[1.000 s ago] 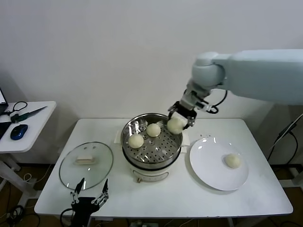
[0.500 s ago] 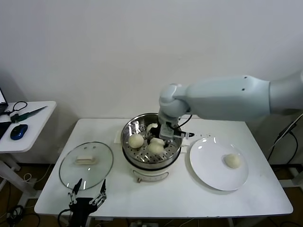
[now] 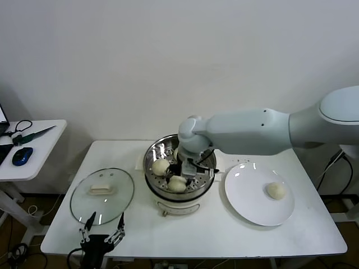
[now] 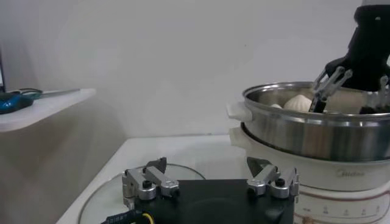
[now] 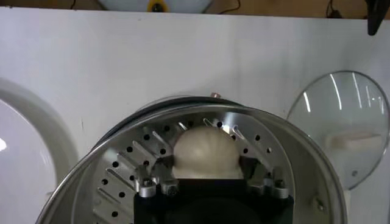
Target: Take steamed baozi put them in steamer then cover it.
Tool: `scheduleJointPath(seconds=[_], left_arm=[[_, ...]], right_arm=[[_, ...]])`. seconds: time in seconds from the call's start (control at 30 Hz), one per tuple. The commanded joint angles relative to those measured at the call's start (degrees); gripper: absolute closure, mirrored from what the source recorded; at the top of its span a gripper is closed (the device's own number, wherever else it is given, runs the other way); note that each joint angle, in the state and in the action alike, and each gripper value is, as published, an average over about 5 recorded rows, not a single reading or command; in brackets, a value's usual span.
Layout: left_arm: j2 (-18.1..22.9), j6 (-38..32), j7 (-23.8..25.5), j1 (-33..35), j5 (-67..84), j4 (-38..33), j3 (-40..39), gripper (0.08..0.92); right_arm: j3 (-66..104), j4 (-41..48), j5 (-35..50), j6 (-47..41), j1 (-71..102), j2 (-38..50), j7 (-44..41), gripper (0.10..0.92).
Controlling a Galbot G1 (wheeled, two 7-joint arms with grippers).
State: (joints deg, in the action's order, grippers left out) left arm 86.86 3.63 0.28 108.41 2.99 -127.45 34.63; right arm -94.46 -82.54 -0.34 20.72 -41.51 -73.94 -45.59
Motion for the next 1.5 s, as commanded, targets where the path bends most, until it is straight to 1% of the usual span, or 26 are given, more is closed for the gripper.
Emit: scheduleJointPath(seconds=[0.03, 0.13, 0.23, 0.33, 0.4, 0.5, 0.57, 0.63, 0.73, 0.87, 1.0, 1.13, 1.33, 1.5], left_arm=[[0.03, -0.02, 0.00, 0.03, 0.06, -0.02, 0.03, 0.177], [0.07, 0.00, 0.00, 0.02, 0.01, -0.02, -0.01, 0.177], [0.08, -0.05, 0.01, 0.00, -0.13, -0.03, -0.07, 0.177], [0.11, -0.32, 0.04, 0.07, -0.55, -0.04, -0.27, 0.177], [0.05, -0.43, 0.07, 0.13, -0.70, -0.04, -0.43, 0.177], [-0.07, -0.37, 0.11, -0.03, -0.58, -0.03, -0.52, 0.177], [-0.08, -0.24, 0.15, -0.31, -0.40, -0.02, -0.51, 0.177], [-0.09, -0.07, 0.18, -0.58, -0.20, -0.02, -0.50, 0.177], [-0.16, -0.02, 0.22, -0.75, -0.03, -0.03, -0.48, 0.177], [-0.30, -0.22, 0.21, -0.44, 0.09, -0.03, -0.28, 0.177], [-0.25, -0.28, 0.24, -0.26, -0.01, -0.02, -0.27, 0.177], [-0.06, -0.24, 0.30, -0.20, -0.05, -0.02, -0.22, 0.177], [0.55, -0.14, 0.35, -0.01, -0.22, 0.11, -0.16, 0.177], [1.12, -0.10, 0.41, 0.04, -0.68, 0.36, -0.24, 0.177]], right_arm=[[0.60, 1.08, 3.29, 0.99, -2.95, 1.34, -1.86, 0.211], [0.50, 1.55, 6.68, 1.38, -6.90, 5.03, -3.71, 0.204], [-2.06, 2.88, 12.71, -0.07, -11.76, 10.92, -6.67, 0.203], [-8.29, 3.93, 24.90, -6.76, -18.14, 17.82, -9.31, 0.202], [-12.51, 3.86, 31.80, -12.73, -21.62, 23.20, -10.85, 0.203], [-16.53, 3.42, 35.02, -19.99, -22.54, 31.32, -11.66, 0.203], [-17.61, 3.30, 34.86, -23.97, -20.55, 36.41, -11.09, 0.203], [-17.36, 3.54, 32.96, -26.77, -16.84, 41.16, -10.30, 0.203], [-13.76, 5.34, 27.89, -27.70, -9.20, 45.82, -9.51, 0.203], [-4.33, 9.37, 23.66, -27.02, 2.28, 48.36, -9.11, 0.203], [5.72, 14.22, 19.55, -25.96, 13.09, 48.05, -8.95, 0.203], [11.66, 17.78, 17.20, -25.15, 19.45, 46.04, -8.71, 0.203], [16.33, 21.88, 13.98, -25.00, 25.73, 41.59, -8.08, 0.203], [18.99, 24.76, 13.35, -25.27, 29.37, 38.24, -7.36, 0.203]])
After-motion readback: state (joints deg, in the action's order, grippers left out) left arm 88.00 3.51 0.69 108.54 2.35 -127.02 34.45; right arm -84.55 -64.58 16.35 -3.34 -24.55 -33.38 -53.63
